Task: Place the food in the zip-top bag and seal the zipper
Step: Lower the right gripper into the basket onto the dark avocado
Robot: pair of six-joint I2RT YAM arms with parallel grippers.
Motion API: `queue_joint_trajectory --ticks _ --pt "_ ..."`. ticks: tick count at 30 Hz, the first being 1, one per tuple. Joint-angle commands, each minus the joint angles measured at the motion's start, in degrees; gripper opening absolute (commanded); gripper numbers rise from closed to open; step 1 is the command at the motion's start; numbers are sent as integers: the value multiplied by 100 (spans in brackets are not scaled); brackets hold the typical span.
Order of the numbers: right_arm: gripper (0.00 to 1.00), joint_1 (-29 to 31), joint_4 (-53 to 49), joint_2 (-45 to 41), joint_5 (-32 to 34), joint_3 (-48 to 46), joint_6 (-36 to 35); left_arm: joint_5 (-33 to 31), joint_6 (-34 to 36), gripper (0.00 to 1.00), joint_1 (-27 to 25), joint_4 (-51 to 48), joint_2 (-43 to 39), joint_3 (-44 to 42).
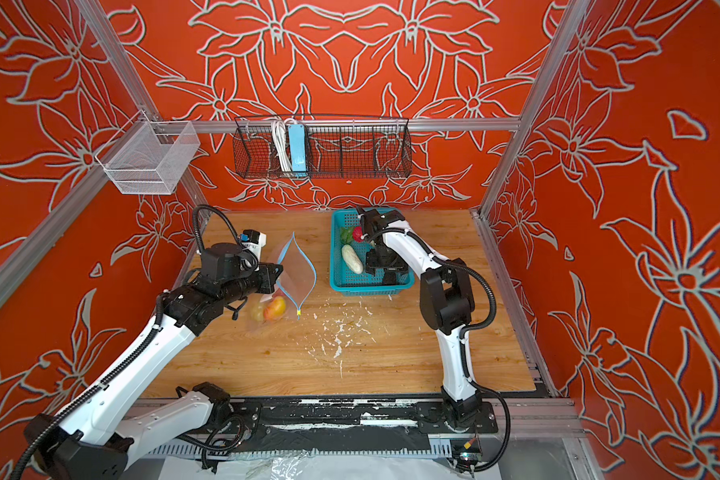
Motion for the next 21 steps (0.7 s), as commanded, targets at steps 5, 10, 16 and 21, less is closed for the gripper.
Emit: queue_joint_trajectory --ticks 5,10,16,21 --pt "83 -43 62 210 -27 -64 55 -24 -32 0 29 -28 -7 37" --pt "81 -65 122 311 -88 -64 57 -6 -38 0 30 -28 18 36" --pt "81 -69 167 395 -23 -108 73 -58 -34 0 30 -56 28 34" --pt "80 -80 168 512 16 -129 47 -33 -43 0 30 -46 19 41"
